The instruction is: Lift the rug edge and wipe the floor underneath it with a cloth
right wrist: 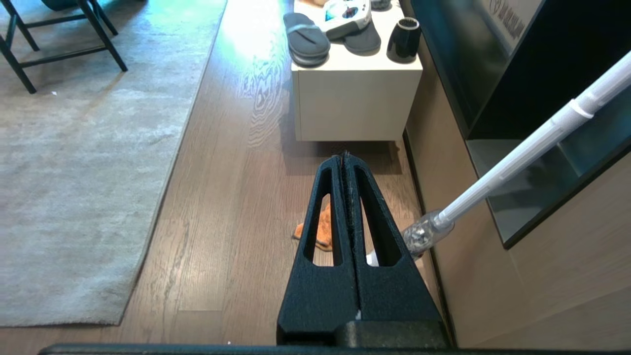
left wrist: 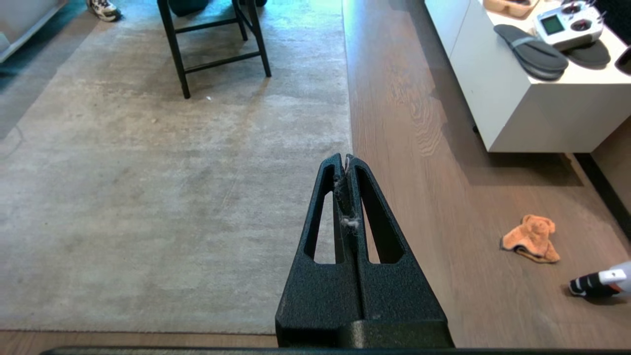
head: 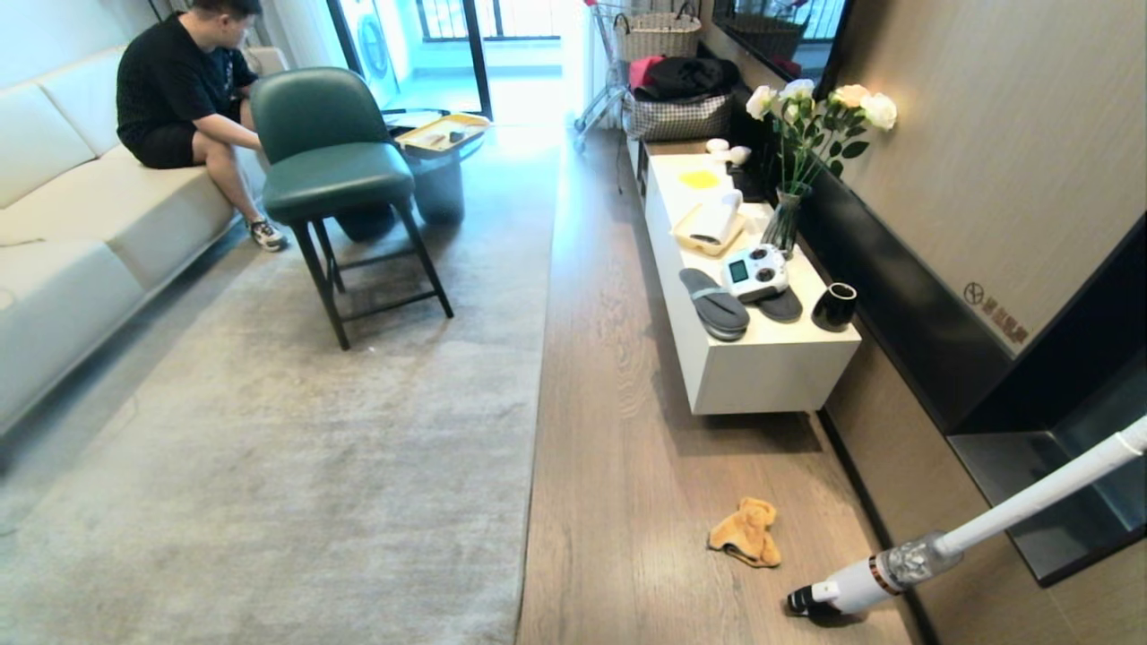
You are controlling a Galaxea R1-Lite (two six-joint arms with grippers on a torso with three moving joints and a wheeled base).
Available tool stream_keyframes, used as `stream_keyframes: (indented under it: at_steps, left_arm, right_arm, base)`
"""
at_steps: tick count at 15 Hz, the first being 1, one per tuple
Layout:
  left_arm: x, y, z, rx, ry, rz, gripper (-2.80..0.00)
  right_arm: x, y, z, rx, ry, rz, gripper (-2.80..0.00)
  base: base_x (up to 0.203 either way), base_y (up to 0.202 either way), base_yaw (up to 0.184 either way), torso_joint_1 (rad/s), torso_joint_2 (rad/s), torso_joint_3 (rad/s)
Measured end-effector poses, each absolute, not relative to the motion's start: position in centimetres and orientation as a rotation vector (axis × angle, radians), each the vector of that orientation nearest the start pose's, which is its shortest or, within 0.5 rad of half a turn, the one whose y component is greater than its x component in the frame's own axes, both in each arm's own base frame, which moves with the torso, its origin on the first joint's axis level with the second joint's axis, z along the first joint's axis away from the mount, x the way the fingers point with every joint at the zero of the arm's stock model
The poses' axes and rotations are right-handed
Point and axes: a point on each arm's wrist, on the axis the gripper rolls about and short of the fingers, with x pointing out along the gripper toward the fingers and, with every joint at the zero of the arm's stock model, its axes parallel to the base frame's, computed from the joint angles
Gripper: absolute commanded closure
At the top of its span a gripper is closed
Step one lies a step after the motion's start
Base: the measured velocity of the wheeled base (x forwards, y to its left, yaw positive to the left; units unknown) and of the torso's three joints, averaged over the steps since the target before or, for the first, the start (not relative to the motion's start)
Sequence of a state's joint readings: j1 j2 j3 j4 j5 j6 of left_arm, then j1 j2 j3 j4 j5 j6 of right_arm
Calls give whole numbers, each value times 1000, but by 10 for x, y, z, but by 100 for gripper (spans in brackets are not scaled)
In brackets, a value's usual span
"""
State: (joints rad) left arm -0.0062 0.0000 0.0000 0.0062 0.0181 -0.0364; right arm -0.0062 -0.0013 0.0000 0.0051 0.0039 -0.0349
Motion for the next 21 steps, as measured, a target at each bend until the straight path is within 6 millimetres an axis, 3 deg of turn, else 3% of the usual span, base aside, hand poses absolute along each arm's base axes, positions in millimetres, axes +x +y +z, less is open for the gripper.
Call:
stream_keyframes:
  at_steps: [9, 21]
  left_arm:
    - [-23, 1, 75, -37, 6, 12, 0]
    - [-23, 1, 75, -36, 6, 12, 0]
  right_arm:
    - [-23, 0, 75, -35, 3, -2, 0]
    - [-23, 0, 75, -33, 3, -2, 0]
  base:
    - [0, 0, 0, 220, -562, -344]
    - [0, 0, 0, 153, -349, -199]
